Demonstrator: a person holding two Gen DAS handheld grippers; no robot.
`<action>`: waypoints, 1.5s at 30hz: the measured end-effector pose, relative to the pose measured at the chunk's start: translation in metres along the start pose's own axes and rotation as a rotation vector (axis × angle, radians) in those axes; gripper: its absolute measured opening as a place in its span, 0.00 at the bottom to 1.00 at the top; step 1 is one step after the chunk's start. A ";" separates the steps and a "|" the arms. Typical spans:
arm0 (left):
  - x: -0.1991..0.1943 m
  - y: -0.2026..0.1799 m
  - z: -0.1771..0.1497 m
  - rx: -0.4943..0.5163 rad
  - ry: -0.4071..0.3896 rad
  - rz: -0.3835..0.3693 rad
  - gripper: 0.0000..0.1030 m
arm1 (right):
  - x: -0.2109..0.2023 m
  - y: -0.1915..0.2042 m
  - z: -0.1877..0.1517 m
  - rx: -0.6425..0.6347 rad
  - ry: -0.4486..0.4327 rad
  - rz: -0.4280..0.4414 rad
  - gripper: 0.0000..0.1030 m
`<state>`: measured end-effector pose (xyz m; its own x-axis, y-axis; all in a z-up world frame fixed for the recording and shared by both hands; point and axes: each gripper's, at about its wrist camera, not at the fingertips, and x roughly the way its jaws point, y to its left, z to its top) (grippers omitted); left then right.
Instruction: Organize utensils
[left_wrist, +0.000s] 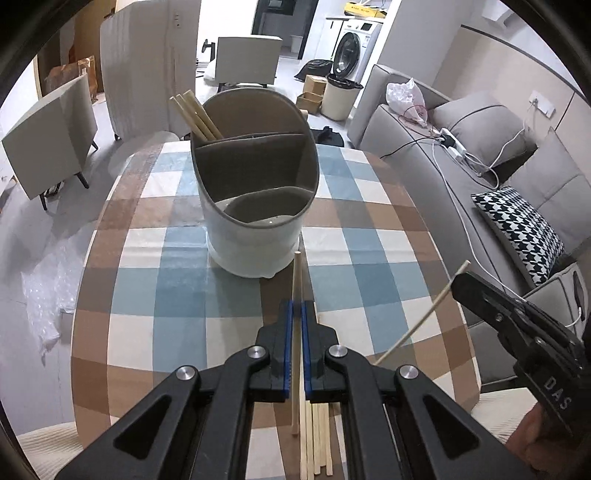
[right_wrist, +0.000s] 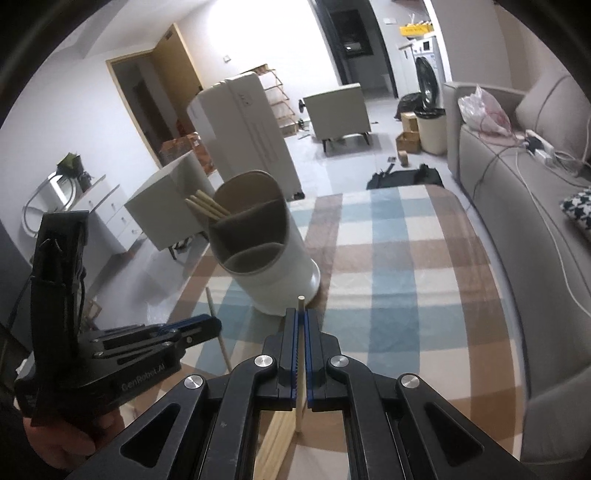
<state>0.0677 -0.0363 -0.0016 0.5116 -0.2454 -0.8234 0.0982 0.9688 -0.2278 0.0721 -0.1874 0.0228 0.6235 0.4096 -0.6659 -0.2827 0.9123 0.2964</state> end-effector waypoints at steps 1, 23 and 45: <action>-0.007 0.002 0.001 0.001 -0.001 0.003 0.00 | 0.000 -0.001 0.000 0.009 0.001 0.003 0.02; -0.054 0.024 0.011 -0.012 -0.030 -0.054 0.00 | -0.002 -0.005 0.009 0.007 0.031 0.018 0.00; 0.003 0.087 -0.005 -0.041 0.198 0.020 0.42 | 0.153 0.018 -0.057 -1.056 0.689 0.176 0.39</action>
<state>0.0740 0.0468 -0.0263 0.3345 -0.2325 -0.9133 0.0532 0.9722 -0.2280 0.1210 -0.1086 -0.1126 0.1021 0.1488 -0.9836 -0.9613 0.2692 -0.0590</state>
